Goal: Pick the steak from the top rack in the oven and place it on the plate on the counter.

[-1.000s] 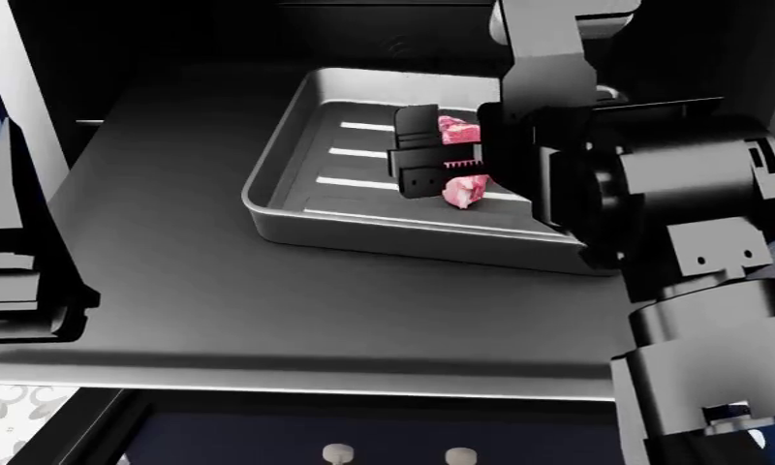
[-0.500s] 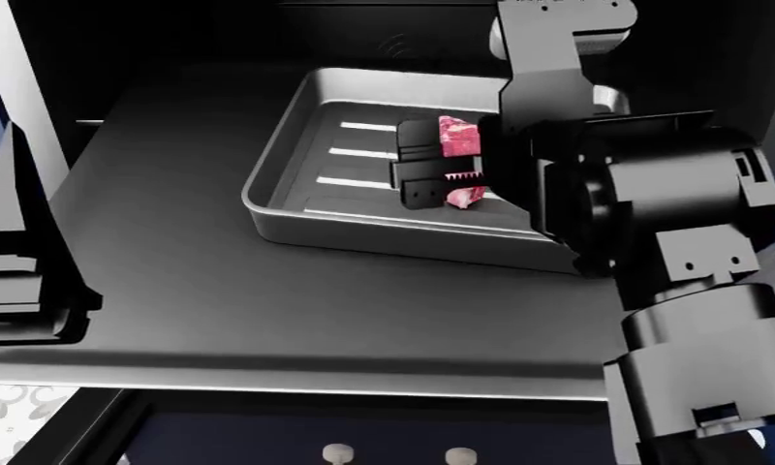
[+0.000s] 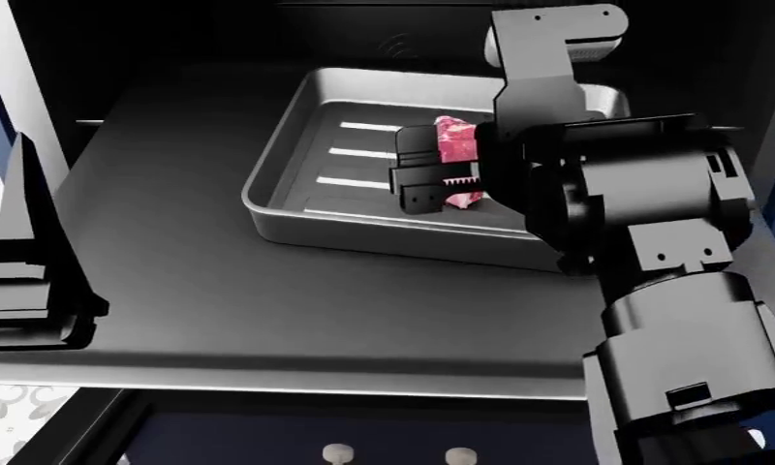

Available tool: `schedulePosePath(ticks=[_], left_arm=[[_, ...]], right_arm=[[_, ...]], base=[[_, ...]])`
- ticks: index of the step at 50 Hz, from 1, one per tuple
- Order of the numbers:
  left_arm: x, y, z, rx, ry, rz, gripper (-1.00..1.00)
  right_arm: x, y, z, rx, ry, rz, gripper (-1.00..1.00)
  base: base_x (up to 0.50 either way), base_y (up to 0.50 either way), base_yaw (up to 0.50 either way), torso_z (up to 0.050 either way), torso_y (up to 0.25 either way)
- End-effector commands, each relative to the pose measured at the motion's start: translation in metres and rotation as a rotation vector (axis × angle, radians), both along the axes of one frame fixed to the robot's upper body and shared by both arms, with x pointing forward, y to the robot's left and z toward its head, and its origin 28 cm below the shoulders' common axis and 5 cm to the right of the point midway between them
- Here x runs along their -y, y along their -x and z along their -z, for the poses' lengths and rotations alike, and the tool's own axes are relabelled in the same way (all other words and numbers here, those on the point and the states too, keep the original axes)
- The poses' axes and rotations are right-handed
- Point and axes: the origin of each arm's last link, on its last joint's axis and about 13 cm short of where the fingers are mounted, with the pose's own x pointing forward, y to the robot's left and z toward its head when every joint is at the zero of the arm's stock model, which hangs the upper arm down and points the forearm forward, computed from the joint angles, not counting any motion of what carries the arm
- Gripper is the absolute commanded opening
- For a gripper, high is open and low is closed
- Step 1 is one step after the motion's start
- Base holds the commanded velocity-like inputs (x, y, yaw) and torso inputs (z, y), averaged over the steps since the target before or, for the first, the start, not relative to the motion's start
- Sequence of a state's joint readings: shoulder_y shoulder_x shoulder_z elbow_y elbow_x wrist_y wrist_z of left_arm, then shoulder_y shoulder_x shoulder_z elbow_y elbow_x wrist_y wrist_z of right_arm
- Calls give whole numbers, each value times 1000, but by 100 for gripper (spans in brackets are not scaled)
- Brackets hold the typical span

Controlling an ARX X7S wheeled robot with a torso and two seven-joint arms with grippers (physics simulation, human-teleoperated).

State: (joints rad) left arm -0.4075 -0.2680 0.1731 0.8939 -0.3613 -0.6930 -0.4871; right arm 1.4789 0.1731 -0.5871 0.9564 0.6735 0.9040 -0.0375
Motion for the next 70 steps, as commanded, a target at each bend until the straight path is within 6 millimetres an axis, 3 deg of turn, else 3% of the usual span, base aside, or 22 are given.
schedulePosePath(ticks=[1, 70], left_arm=[[0, -2, 4, -2, 2, 7, 100], [4, -6, 9, -15, -5, 19, 100]], right_arm=[[-2, -4, 2, -12, 11, -1, 100], [-1, -11, 14, -34, 0, 1, 100]], base=[[0, 0, 0, 0, 0], [0, 0, 0, 0, 0]])
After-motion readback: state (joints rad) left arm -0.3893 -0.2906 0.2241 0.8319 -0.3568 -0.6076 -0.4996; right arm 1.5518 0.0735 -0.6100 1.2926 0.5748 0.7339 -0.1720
